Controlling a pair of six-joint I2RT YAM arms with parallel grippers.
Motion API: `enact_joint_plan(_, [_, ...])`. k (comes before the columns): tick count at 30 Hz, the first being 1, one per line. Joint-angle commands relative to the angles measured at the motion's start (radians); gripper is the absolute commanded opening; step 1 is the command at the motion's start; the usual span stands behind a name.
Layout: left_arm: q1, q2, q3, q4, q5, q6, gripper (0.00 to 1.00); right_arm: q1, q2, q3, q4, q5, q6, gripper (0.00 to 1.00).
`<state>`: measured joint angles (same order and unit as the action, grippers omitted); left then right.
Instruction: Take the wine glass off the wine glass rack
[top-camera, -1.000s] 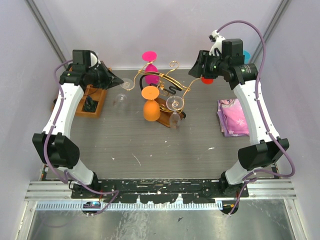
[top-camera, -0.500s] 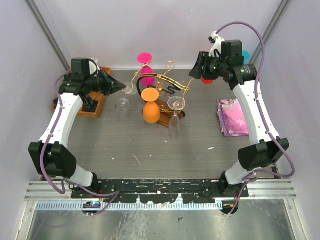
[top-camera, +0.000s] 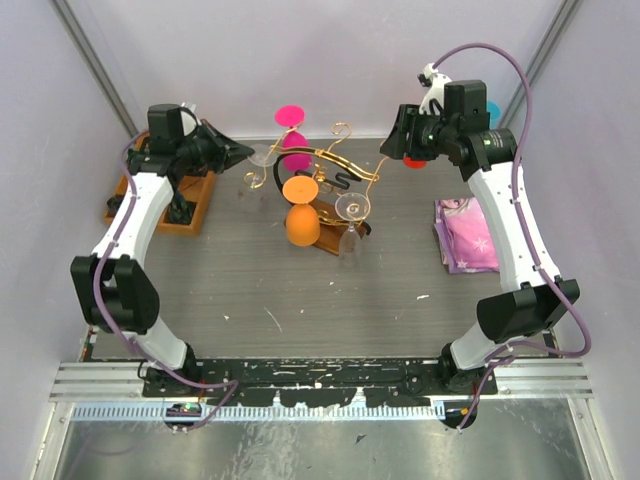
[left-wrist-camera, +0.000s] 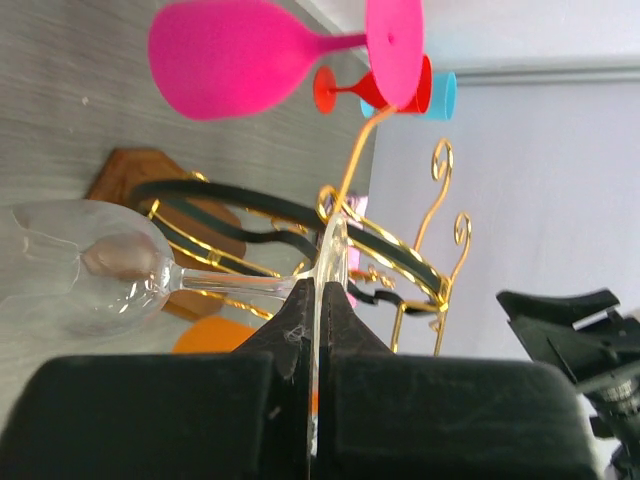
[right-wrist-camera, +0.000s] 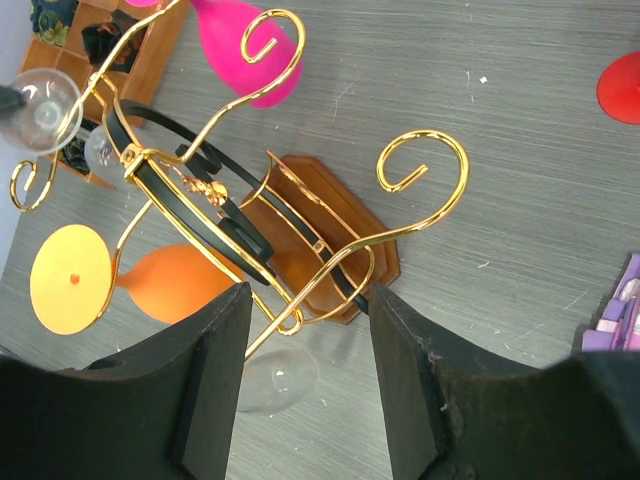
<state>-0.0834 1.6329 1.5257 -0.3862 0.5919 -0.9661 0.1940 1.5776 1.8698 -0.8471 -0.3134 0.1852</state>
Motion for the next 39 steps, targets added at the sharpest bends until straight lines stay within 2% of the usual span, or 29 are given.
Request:
enact_joint_plan(1, [0.039, 0.042, 0.067, 0.117, -0.004, -0.018, 0.0, -0.004, -0.046, 0.062, 0.018, 0.007, -0.018, 0.56])
enact_joint_plan(5, [0.079, 0.057, 0.105, 0.145, -0.056, -0.011, 0.0, -0.005, -0.041, 0.077, 0.017, -0.011, -0.019, 0.56])
enact_joint_plan(9, [0.115, 0.069, 0.216, 0.048, -0.1, 0.064, 0.0, -0.005, -0.049, 0.086, 0.03, -0.044, -0.019, 0.56])
enact_joint_plan(14, [0.156, -0.006, 0.228, 0.082, -0.102, 0.071, 0.0, -0.004, -0.042, 0.125, 0.05, -0.11, 0.108, 0.56])
enact_joint_plan(17, [0.159, -0.072, 0.204, 0.152, -0.057, 0.069, 0.0, -0.004, -0.033, 0.138, 0.117, -0.266, 0.269, 0.58])
enact_joint_plan(19, [0.16, -0.109, 0.171, 0.251, 0.016, 0.03, 0.0, 0.011, -0.025, 0.125, 0.215, -0.403, 0.399, 0.77])
enact_joint_plan(20, [0.16, -0.123, 0.156, 0.308, 0.058, -0.001, 0.0, 0.024, -0.022, 0.109, 0.3, -0.456, 0.477, 0.82])
enact_joint_plan(21, [0.161, -0.133, 0.144, 0.372, 0.093, -0.036, 0.0, 0.039, -0.023, 0.089, 0.362, -0.48, 0.577, 0.86])
enact_joint_plan(22, [0.162, -0.139, 0.141, 0.417, 0.127, -0.07, 0.0, 0.055, -0.027, 0.063, 0.409, -0.479, 0.687, 0.98])
enact_joint_plan(25, [0.162, -0.148, 0.141, 0.567, 0.216, -0.16, 0.0, 0.095, -0.045, -0.044, 0.633, -0.486, 0.985, 1.0])
enact_joint_plan(28, [0.162, -0.152, 0.174, 0.678, 0.296, -0.231, 0.0, 0.117, -0.064, -0.189, 0.896, -0.429, 1.298, 1.0])
enact_joint_plan(30, [0.162, -0.154, 0.191, 0.814, 0.346, -0.299, 0.0, 0.144, -0.047, -0.219, 0.984, -0.378, 1.451, 1.0])
enact_joint_plan(36, [0.162, -0.118, 0.253, 1.099, 0.437, -0.494, 0.0, 0.271, 0.117, -0.004, 0.958, -0.3, 1.678, 1.0])
enact_joint_plan(39, [0.161, -0.071, 0.271, 1.273, 0.441, -0.631, 0.0, 0.305, 0.178, 0.033, 0.962, -0.213, 1.769, 1.0])
